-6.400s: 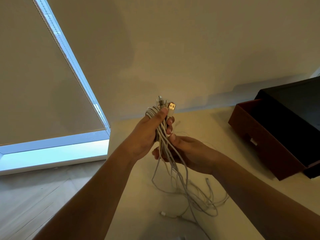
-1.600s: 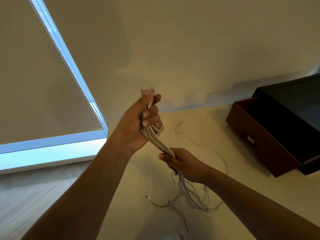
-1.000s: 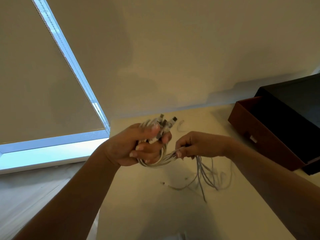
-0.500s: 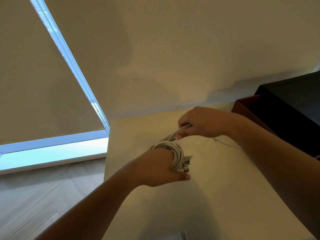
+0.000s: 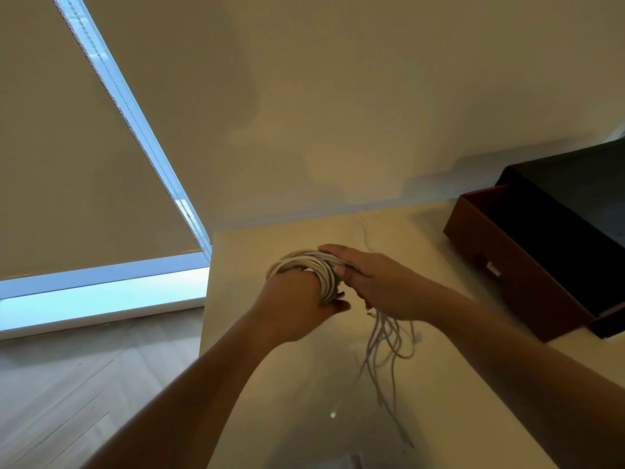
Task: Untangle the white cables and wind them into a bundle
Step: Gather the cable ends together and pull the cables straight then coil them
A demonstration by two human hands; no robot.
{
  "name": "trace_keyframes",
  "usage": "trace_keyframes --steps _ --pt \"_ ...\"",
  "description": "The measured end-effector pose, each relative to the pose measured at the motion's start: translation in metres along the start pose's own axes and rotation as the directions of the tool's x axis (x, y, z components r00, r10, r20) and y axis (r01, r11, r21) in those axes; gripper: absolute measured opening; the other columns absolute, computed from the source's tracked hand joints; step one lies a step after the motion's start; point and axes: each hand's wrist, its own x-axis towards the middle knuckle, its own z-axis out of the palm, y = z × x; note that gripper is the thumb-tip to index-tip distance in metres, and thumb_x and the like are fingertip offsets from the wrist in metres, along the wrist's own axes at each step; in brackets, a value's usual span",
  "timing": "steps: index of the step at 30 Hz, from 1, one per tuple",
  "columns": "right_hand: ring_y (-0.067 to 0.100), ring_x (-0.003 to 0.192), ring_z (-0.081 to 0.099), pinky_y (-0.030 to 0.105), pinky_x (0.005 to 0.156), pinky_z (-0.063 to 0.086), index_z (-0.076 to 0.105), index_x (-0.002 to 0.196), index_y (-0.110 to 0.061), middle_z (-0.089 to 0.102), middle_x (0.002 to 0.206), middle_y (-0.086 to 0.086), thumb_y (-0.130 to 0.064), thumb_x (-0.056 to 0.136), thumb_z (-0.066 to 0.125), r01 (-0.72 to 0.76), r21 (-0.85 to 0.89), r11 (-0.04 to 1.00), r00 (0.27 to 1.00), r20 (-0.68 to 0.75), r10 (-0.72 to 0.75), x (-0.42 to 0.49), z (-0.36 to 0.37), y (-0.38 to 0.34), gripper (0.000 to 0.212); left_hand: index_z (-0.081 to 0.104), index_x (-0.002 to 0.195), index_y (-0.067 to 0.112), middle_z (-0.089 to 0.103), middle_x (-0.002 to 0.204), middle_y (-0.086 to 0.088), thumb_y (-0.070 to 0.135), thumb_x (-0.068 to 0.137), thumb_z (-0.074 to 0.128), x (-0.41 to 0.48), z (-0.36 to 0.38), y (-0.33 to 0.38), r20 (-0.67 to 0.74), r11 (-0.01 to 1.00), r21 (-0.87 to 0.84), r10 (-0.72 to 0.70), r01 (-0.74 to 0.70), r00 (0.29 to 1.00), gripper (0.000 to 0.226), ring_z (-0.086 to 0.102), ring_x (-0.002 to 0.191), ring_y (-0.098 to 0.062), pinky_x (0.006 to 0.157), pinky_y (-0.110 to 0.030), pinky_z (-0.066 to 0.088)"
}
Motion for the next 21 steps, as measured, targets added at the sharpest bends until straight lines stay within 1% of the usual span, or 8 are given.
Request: trace_keyframes --steps 3,5,7,9,10,12,16,21 --pt "-0.003 0.058 0.052 0.008 0.055 0.038 0.027 0.149 -0.03 0.051 0.09 -0.019 -0.024 0.104 0.034 0.015 0.02 1.0 0.998 -0.066 -0.014 -0.001 0.009 0.001 0.046 0.065 0.114 0.023 0.067 0.106 0.005 0.048 0.091 0.056 0.005 -0.003 -0.001 -0.011 0.997 -0.071 -0.024 0.023 1.0 0.035 0.061 0.099 -0.012 0.089 -0.032 0.048" --pt "-0.005 0.062 0.046 0.004 0.06 0.036 0.023 0.15 -0.03 0.045 0.084 -0.025 -0.022 0.104 0.033 0.017 0.015 1.0 0.996 -0.089 -0.016 -0.002 0.013 0.0 0.048 0.066 0.11 0.026 0.067 0.102 0.007 0.039 0.09 0.061 0.009 -0.007 -0.002 0.001 0.963 -0.265 -0.044 0.043 0.999 0.024 0.062 0.095 -0.007 0.086 -0.026 0.05" --pt "-0.008 0.086 0.053 0.0 0.076 0.034 0.022 0.151 -0.027 0.056 0.111 -0.017 -0.018 0.104 0.033 0.039 0.013 0.999 0.991 -0.127 -0.037 -0.004 0.018 0.002 0.049 0.064 0.092 0.031 0.063 0.086 0.013 0.029 0.088 0.067 0.01 -0.012 -0.001 0.047 0.912 -0.405 -0.053 0.067 0.998 0.006 0.062 0.084 -0.001 0.073 -0.016 0.047" --pt "0.009 0.118 0.052 0.012 0.096 0.034 0.025 0.149 -0.026 0.051 0.138 -0.001 -0.014 0.103 0.034 0.057 0.056 0.997 0.984 -0.174 -0.047 -0.003 0.023 0.007 0.048 0.064 0.082 0.024 0.062 0.077 0.008 0.022 0.085 0.068 0.011 -0.014 0.0 0.117 0.866 -0.48 -0.094 0.139 0.989 0.005 0.062 0.076 -0.01 0.065 -0.023 0.047" --pt "0.014 0.12 0.051 0.019 0.099 0.036 0.027 0.149 -0.026 0.052 0.138 0.002 -0.013 0.103 0.034 0.063 0.088 0.994 0.98 -0.193 -0.045 -0.003 0.025 0.009 0.048 0.065 0.076 0.02 0.061 0.071 0.004 0.019 0.085 0.065 0.011 -0.016 0.001 0.151 0.816 -0.546 -0.128 0.19 0.98 0.009 0.06 0.068 -0.012 0.061 -0.027 0.047" --pt "0.007 0.097 0.054 0.024 0.086 0.04 0.03 0.148 -0.026 0.061 0.115 -0.005 -0.013 0.103 0.034 0.062 0.119 0.991 0.975 -0.218 -0.034 -0.003 0.028 0.009 0.046 0.061 0.064 0.021 0.057 0.061 0.001 0.018 0.089 0.058 0.011 -0.019 0.004 0.215 0.658 -0.698 -0.184 0.283 0.959 0.025 0.054 0.055 -0.011 0.054 -0.028 0.046" --pt "-0.013 0.067 0.05 0.006 0.063 0.035 0.029 0.146 -0.03 0.043 0.079 -0.023 -0.011 0.104 0.032 0.067 0.189 0.98 0.975 -0.222 -0.024 -0.006 0.024 0.003 0.047 0.061 0.068 0.01 0.06 0.062 -0.005 0.047 0.096 0.043 0.012 -0.024 0.01 0.329 0.404 -0.814 -0.271 0.417 0.905 0.05 0.056 0.051 -0.014 0.053 -0.025 0.048" --pt "-0.007 0.066 0.053 0.01 0.062 0.039 0.039 0.143 -0.028 0.053 0.082 -0.018 -0.015 0.103 0.036 0.074 0.234 0.969 0.971 -0.24 -0.016 -0.005 0.022 -0.003 0.042 0.062 0.073 0.011 0.062 0.065 -0.002 0.055 0.095 0.036 0.009 -0.021 0.007 0.297 0.397 -0.846 -0.203 0.355 0.933 0.055 0.058 0.055 -0.014 0.052 -0.022 0.048"
